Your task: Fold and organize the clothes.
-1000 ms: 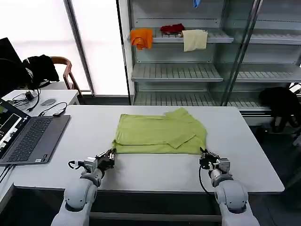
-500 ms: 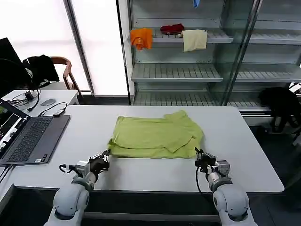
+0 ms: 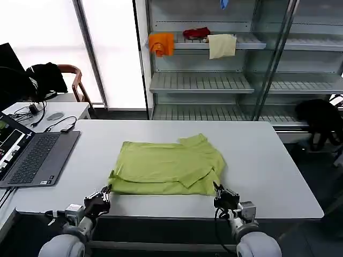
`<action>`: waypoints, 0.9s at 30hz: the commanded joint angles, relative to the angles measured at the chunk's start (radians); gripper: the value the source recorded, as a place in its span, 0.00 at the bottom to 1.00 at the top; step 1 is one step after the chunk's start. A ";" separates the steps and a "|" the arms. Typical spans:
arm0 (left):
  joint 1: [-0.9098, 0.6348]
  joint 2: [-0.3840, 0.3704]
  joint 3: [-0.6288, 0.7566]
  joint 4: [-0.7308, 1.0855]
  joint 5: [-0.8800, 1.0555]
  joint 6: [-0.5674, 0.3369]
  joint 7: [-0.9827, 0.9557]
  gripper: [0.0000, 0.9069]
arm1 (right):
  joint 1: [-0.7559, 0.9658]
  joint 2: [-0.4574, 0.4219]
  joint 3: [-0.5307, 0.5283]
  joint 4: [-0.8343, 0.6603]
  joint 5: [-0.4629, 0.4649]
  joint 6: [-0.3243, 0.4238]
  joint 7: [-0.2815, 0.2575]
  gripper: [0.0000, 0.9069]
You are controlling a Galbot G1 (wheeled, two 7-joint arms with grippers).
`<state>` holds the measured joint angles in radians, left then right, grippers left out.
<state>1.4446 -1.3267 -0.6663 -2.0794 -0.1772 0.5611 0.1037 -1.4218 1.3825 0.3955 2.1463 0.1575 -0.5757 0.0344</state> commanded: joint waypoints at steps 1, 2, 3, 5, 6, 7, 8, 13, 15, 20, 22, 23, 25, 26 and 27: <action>0.092 -0.004 -0.036 -0.034 -0.001 -0.021 -0.026 0.89 | -0.072 0.001 -0.019 0.033 -0.006 -0.003 0.019 1.00; 0.092 -0.007 -0.032 -0.031 -0.001 -0.022 -0.032 1.00 | -0.073 0.001 -0.018 0.035 -0.007 -0.003 0.019 1.00; 0.092 -0.008 -0.026 -0.029 0.009 -0.031 -0.048 1.00 | -0.074 0.002 -0.017 0.036 -0.009 -0.002 0.019 1.00; 0.092 -0.013 -0.019 -0.029 0.016 -0.043 -0.053 1.00 | -0.074 0.006 -0.011 0.041 -0.016 -0.002 0.024 1.00; 0.090 -0.015 -0.018 -0.036 0.019 -0.045 -0.055 1.00 | -0.073 0.010 -0.007 0.043 -0.034 0.001 0.028 1.00; 0.086 -0.017 -0.019 -0.044 0.020 -0.045 -0.057 1.00 | -0.069 0.012 -0.003 0.044 -0.067 0.012 0.034 1.00; 0.079 -0.018 -0.023 -0.054 0.020 -0.045 -0.060 1.00 | -0.064 0.016 0.005 0.049 -0.107 0.028 0.033 1.00; 0.018 -0.020 -0.043 -0.090 -0.003 -0.041 -0.057 1.00 | 0.004 0.022 0.039 0.079 -0.070 -0.003 0.032 1.00; -0.030 -0.017 -0.036 -0.082 -0.026 -0.026 -0.047 1.00 | 0.071 0.023 0.037 0.060 -0.073 -0.005 0.029 1.00; -0.260 0.019 0.009 0.050 -0.093 0.017 -0.022 0.91 | 0.289 0.024 -0.001 -0.077 -0.070 -0.013 -0.020 1.00; -0.356 0.036 0.035 0.133 -0.095 0.018 0.005 0.91 | 0.452 0.037 -0.035 -0.218 -0.058 -0.016 -0.026 1.00; -0.404 0.046 0.050 0.178 -0.097 0.018 0.018 0.96 | 0.507 0.046 -0.050 -0.288 -0.045 -0.016 -0.022 1.00; -0.480 0.059 0.072 0.268 -0.107 0.018 0.028 1.00 | 0.579 0.062 -0.062 -0.368 -0.030 -0.016 -0.020 1.00; -0.518 0.061 0.084 0.316 -0.109 0.019 0.033 1.00 | 0.647 0.084 -0.071 -0.468 -0.002 -0.016 -0.013 1.00; -0.558 0.068 0.097 0.361 -0.108 0.019 0.034 1.00 | 0.684 0.101 -0.073 -0.521 0.001 -0.016 -0.014 1.00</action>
<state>1.2834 -1.3079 -0.6555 -2.0460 -0.2351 0.5608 0.0898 -1.1048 1.4335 0.3688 1.9732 0.1189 -0.5881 0.0294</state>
